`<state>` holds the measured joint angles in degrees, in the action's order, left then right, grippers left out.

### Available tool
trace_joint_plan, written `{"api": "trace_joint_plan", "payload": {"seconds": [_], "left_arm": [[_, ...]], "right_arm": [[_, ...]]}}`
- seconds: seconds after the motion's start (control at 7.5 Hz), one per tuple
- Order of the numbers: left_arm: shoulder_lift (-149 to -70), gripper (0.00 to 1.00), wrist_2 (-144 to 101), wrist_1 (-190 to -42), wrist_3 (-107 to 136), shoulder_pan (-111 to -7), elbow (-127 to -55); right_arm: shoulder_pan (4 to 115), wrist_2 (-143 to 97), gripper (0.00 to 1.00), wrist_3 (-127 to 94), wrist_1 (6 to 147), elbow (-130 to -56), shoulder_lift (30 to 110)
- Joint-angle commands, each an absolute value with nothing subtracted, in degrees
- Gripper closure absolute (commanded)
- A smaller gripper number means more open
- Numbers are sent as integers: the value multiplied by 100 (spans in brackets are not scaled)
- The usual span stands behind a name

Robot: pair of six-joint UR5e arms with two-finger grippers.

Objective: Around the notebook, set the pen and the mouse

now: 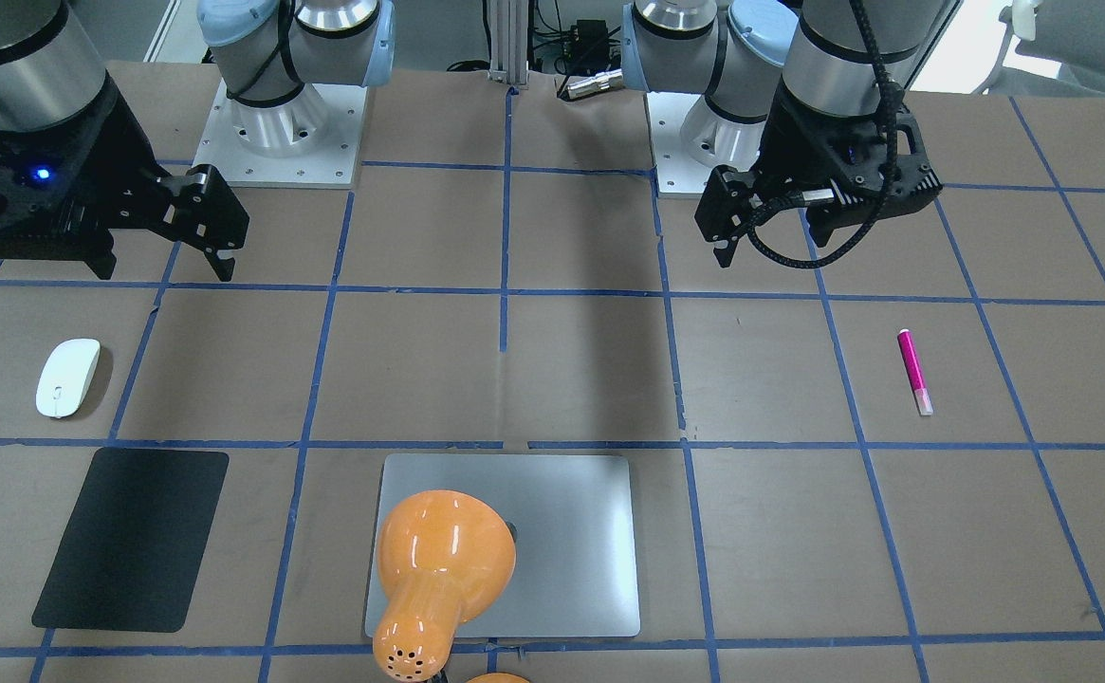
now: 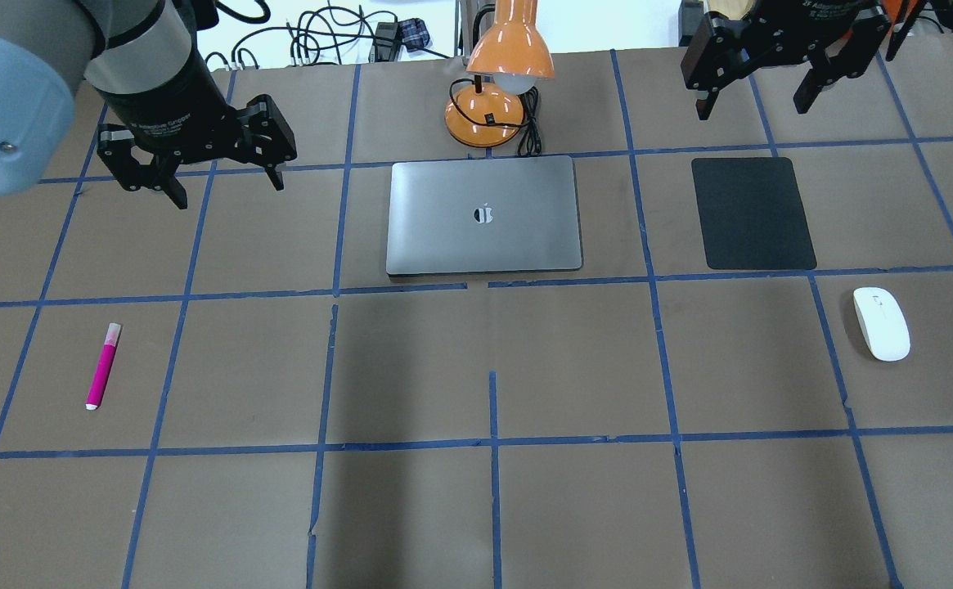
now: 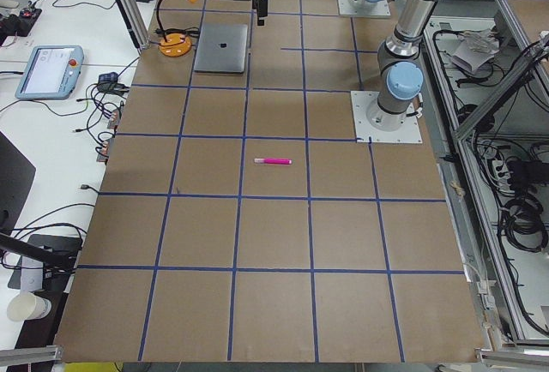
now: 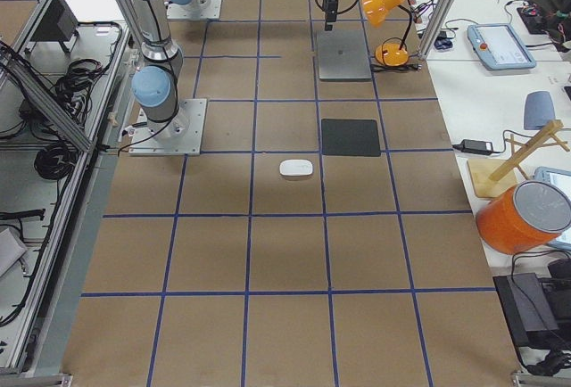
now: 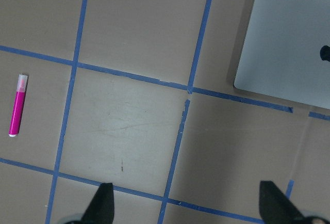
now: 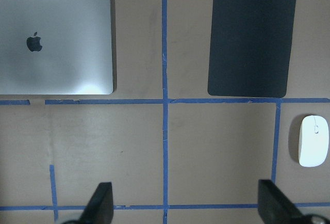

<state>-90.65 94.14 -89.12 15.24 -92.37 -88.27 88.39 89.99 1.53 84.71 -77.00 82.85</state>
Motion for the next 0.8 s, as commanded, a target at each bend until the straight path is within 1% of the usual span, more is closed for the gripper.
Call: {"api": "trace_joint_plan", "payload": {"seconds": [0.0, 0.27, 0.4, 0.53, 0.67], "left_arm": [[-9070, 0, 9396, -8860, 1503, -9220, -8885], [-9158, 0, 9396, -8842, 1258, -9211, -8877], [-9149, 0, 9413, -8842, 909, -9194, -8886], [-9054, 0, 9413, -8850, 496, -8958, -8921], [-9053, 0, 9396, -8894, 31, -8425, -9025]], "right_arm": [[8850, 8869, 0, -156, 8525, -7865, 8305], [8851, 8877, 0, -150, 8499, -7919, 8341], [8851, 8868, 0, -184, 8543, -8058, 8341], [8859, 8886, 0, -324, 8543, -8068, 8341], [8859, 8921, 0, -238, 8543, -8112, 8332]]}}
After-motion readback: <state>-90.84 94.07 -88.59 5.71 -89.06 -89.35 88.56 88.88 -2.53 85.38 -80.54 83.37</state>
